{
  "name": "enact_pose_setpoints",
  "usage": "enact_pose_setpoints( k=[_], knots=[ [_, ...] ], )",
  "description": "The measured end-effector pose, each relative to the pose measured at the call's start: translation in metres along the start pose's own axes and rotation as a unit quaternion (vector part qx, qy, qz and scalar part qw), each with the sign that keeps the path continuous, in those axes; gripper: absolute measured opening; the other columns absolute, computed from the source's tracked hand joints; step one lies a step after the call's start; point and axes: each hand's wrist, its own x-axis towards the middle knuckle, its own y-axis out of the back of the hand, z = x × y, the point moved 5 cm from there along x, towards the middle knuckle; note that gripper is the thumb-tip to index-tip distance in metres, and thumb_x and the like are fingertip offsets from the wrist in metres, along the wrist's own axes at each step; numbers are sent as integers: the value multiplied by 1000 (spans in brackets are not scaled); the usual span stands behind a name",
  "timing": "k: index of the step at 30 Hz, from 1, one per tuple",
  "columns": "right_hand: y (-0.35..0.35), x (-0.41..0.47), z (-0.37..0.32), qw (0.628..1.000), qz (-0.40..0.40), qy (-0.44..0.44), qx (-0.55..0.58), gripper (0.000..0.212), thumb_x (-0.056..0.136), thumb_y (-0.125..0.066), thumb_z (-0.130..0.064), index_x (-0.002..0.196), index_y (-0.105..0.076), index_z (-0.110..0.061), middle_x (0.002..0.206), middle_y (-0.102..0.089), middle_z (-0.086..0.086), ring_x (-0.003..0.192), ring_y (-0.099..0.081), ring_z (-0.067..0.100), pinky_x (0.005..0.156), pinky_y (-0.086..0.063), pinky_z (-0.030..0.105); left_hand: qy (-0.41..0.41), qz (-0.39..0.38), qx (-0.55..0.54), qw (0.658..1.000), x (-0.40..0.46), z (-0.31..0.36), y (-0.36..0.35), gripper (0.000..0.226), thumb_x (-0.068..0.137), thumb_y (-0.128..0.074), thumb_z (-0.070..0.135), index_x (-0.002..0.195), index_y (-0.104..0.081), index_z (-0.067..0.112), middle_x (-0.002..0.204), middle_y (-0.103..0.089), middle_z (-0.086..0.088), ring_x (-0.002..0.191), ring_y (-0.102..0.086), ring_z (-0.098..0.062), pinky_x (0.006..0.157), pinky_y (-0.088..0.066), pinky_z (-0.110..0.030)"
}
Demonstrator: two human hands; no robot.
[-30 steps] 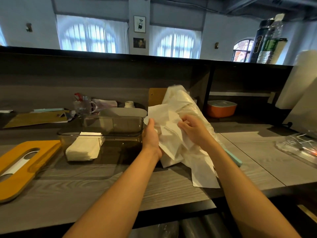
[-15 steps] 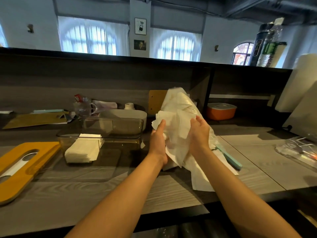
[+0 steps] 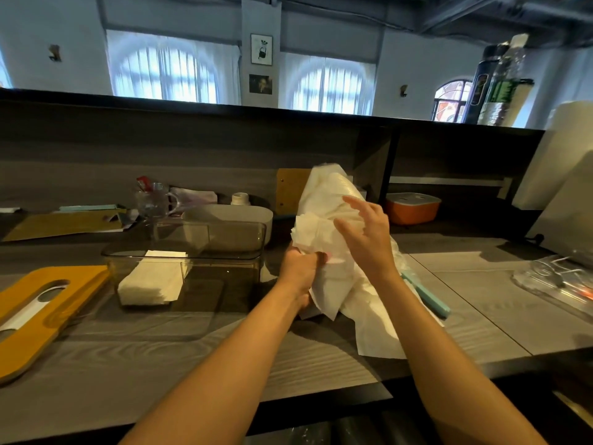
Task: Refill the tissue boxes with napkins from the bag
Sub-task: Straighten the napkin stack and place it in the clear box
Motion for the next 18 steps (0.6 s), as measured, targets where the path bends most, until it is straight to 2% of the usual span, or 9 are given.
enact_pose_setpoints(
  k=[2, 3, 5, 7, 10, 14, 16, 18],
  knots=[
    [1, 0, -11, 994, -61, 80, -32, 37, 93, -66, -26, 129, -59, -28, 137, -45, -8, 123, -32, 4, 97, -30, 9, 2, -35, 12, 999, -3, 4, -3, 33, 90, -69, 8, 118, -55, 19, 107, -62, 1, 94, -58, -17, 78, -49, -34],
    [-1, 0, -11, 991, -92, 95, -37, 36, 93, -66, -26, 128, -60, -29, 138, -45, -8, 124, -31, 5, 99, -30, 11, 2, -51, 18, 999, -4, 5, -4, 34, 89, -69, 7, 117, -55, 20, 106, -62, 1, 94, -58, -17, 76, -49, -31],
    [-6, 1, -6, 985, -132, 99, -52, 31, 91, -69, -26, 122, -64, -29, 138, -48, -4, 126, -37, 10, 104, -35, 25, 2, -79, 37, 996, -5, 6, -5, 32, 90, -68, 6, 116, -56, 20, 105, -64, 0, 96, -60, -18, 72, -51, -27],
    [-10, 1, -3, 981, -145, 102, -72, 25, 88, -72, -23, 113, -69, -23, 131, -54, 1, 121, -46, 16, 101, -42, 29, 6, -104, 50, 993, -7, 6, -8, 30, 90, -68, 5, 116, -59, 17, 103, -67, -2, 97, -64, -21, 69, -53, -25],
    [-6, 3, -5, 989, -113, 100, -6, 13, 88, -71, -14, 101, -69, -13, 110, -61, 1, 103, -56, 14, 89, -49, 22, 7, -108, 57, 993, -4, 5, -8, 29, 87, -71, 2, 107, -60, 20, 104, -68, -4, 100, -64, -24, 77, -55, -31],
    [14, 8, 2, 988, 6, 17, 151, 12, 93, -65, -16, 104, -66, -13, 104, -65, 1, 100, -63, 14, 88, -56, 31, 21, -97, 48, 994, -3, 1, -8, 37, 86, -72, 3, 118, -58, 16, 120, -66, -13, 109, -63, -32, 93, -54, -49],
    [25, 9, 7, 961, 62, -37, 268, 12, 94, -63, -16, 107, -64, -14, 101, -66, 3, 97, -65, 17, 84, -56, 32, 27, -89, 18, 995, -1, 0, -5, 43, 86, -71, 1, 124, -56, 12, 120, -65, -15, 106, -64, -33, 88, -56, -48],
    [30, 9, 11, 927, 76, -71, 360, 18, 95, -61, -15, 114, -61, -16, 102, -66, 2, 95, -66, 17, 80, -56, 29, 44, -69, -29, 996, 3, -1, 0, 49, 86, -71, 2, 131, -53, 9, 119, -65, -16, 103, -65, -32, 77, -58, -43]
  ],
)
